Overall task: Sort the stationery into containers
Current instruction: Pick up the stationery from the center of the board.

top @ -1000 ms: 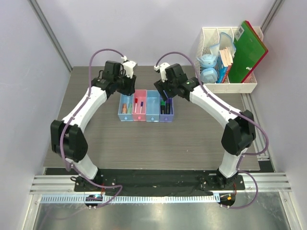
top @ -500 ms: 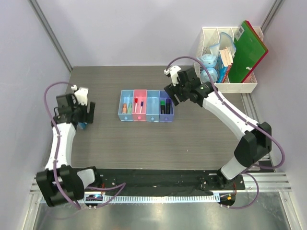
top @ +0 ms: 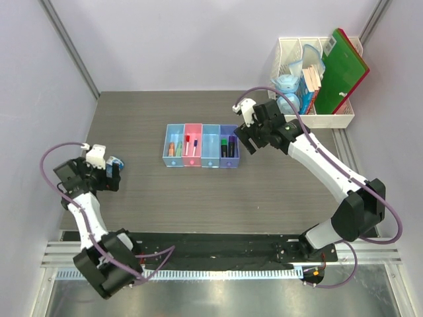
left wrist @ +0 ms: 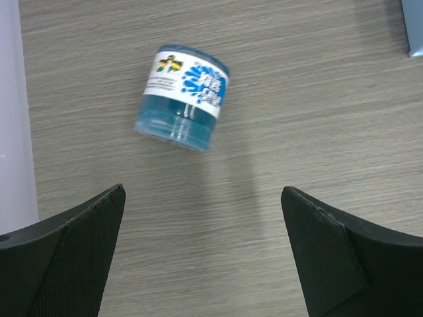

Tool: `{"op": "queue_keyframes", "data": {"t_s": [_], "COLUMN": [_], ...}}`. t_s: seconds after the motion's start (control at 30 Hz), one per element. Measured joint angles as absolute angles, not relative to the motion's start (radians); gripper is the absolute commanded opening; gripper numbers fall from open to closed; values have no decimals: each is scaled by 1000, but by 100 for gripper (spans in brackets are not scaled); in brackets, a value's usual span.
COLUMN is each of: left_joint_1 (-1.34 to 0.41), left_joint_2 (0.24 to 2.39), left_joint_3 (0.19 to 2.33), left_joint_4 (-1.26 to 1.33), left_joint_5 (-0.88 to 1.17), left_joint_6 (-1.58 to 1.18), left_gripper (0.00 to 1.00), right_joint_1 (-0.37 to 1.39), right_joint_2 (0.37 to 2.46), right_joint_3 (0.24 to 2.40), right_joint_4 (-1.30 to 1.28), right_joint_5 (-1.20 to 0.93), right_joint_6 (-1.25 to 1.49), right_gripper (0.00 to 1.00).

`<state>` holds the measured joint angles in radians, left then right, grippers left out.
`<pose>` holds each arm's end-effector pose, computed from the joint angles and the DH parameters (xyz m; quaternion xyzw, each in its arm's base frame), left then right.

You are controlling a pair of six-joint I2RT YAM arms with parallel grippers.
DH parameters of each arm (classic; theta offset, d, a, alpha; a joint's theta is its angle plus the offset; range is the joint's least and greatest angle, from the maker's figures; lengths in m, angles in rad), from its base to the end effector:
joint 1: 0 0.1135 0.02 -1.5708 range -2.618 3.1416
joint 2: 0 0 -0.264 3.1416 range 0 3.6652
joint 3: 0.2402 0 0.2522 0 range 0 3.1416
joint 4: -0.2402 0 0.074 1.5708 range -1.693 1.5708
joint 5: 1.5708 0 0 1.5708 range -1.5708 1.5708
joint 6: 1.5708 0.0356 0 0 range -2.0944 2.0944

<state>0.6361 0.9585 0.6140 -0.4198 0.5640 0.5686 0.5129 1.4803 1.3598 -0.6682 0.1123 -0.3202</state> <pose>0.1676 0.1001 0.2313 0.0793 0.8866 0.0026 0.4556 0.2839 0.1553 0.3289 -0.3539 0.8528 -0.0150 0.3838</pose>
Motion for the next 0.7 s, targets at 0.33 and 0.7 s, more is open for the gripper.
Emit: {"op": "queue_keyframes", "data": {"t_s": [0.33, 0.7], "left_joint_1": [855, 860], "left_joint_2": [1321, 1529], "left_joint_3": [682, 774], "left_joint_4": [-342, -273], "left_joint_5": [890, 1045], "left_joint_6": [646, 745], "left_gripper": [95, 91], "right_joint_1": [502, 463], "right_joint_2": [1480, 1480], "right_joint_3": [1360, 1362], "right_joint_4": [-684, -692], "right_joint_5": [113, 112], "right_joint_6": [-319, -316], "right_gripper": [85, 84]}}
